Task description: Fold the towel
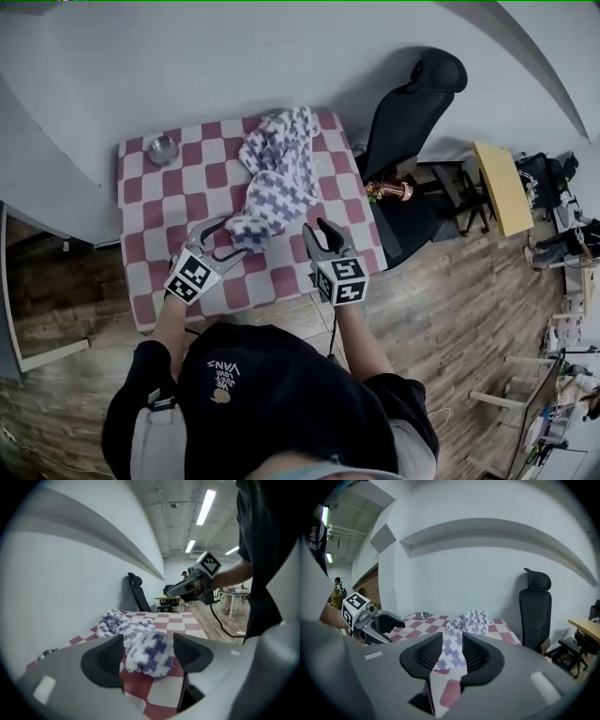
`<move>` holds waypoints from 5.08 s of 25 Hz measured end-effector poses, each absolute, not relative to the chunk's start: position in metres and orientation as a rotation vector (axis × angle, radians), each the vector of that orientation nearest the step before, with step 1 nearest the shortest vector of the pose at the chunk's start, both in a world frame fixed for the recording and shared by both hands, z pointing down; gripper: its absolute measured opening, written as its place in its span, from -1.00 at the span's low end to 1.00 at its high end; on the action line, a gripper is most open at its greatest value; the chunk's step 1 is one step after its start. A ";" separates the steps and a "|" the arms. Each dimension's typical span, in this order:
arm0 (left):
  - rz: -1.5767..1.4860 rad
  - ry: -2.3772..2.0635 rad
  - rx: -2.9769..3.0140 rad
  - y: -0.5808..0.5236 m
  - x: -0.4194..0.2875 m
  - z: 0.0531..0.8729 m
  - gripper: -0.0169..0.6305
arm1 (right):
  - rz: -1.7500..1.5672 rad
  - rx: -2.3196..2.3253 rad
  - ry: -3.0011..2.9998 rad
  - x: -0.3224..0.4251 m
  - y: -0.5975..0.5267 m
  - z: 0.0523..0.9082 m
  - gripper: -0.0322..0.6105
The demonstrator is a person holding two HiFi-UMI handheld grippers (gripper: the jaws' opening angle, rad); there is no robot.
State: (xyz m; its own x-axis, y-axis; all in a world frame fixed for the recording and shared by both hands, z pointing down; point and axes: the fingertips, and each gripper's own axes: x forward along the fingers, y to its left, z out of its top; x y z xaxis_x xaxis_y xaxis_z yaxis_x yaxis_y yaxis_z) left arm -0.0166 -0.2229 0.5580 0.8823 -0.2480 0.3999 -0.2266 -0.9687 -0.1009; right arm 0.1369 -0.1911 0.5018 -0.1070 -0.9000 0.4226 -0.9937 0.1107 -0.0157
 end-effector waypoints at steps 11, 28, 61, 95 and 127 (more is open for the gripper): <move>-0.716 0.090 -3.055 -0.241 0.015 0.609 0.05 | 0.521 1.499 -2.104 0.125 -0.315 0.568 -0.25; -1.003 -0.011 -2.994 -0.224 0.017 0.650 -0.52 | 0.521 1.127 -2.003 0.121 -0.356 0.629 -0.70; -0.334 0.944 -2.868 -0.032 -0.014 0.434 -0.75 | 0.361 1.639 -2.569 0.245 0.014 0.396 -0.80; -0.378 0.995 -3.251 -0.300 0.019 0.496 -0.74 | 0.252 1.906 -2.213 0.294 -0.248 0.465 -0.80; -0.419 1.477 -3.455 -0.335 -0.052 0.584 -0.14 | 0.832 1.845 -2.098 0.346 -0.246 0.598 -0.30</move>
